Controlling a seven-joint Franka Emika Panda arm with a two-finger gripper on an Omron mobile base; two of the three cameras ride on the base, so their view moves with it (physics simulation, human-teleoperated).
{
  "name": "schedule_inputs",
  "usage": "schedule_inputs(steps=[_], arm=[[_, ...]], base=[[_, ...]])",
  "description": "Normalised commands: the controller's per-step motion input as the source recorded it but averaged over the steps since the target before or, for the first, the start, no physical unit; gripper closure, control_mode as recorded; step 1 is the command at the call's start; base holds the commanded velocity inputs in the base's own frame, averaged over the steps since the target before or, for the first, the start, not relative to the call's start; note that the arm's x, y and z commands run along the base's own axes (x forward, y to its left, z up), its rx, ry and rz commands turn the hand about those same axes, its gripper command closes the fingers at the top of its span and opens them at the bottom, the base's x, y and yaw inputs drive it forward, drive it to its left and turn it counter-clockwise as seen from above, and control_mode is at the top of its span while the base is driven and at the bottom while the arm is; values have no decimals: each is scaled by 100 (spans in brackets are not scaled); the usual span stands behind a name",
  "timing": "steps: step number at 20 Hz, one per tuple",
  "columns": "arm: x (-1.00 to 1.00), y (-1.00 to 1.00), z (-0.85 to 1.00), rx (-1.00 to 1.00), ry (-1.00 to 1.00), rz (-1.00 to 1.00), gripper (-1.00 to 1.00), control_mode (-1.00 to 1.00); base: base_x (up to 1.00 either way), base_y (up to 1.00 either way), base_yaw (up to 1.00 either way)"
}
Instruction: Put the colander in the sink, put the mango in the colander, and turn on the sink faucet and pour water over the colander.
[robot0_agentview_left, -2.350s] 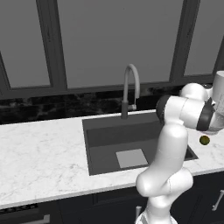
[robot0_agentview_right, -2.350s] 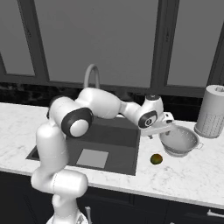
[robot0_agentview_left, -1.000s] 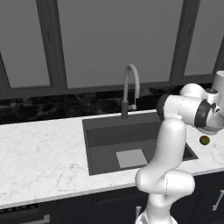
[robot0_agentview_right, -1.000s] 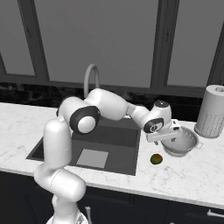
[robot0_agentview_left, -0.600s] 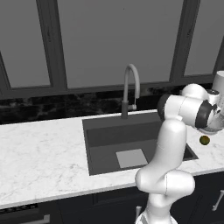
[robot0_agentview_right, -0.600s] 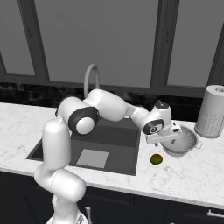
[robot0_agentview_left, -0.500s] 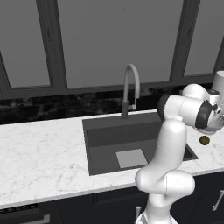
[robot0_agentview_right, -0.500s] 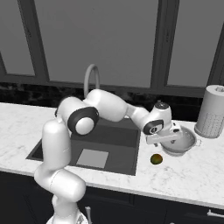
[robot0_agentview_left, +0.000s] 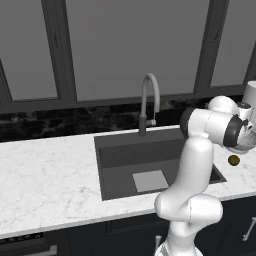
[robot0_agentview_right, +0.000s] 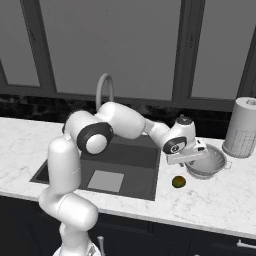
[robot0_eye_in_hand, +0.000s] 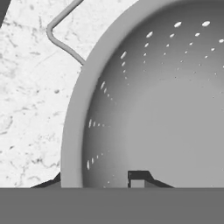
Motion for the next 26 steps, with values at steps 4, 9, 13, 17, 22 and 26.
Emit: schedule_inputs(steps=[4, 9, 13, 17, 22, 26], arm=[[-5, 0, 0, 0, -3, 0, 100, -100], [-11, 0, 18, 0, -4, 0, 100, -100], [-24, 0, 35, -1, -3, 0, 100, -100], [-34, 0, 38, -2, -1, 0, 100, -100], [-38, 9, 40, -4, -3, 0, 100, -100], [-39, 39, 33, -7, -7, 0, 100, -100]], base=[[0, 0, 0], [0, 0, 0], [0, 0, 0], [0, 0, 0], [0, 0, 0], [0, 0, 0]])
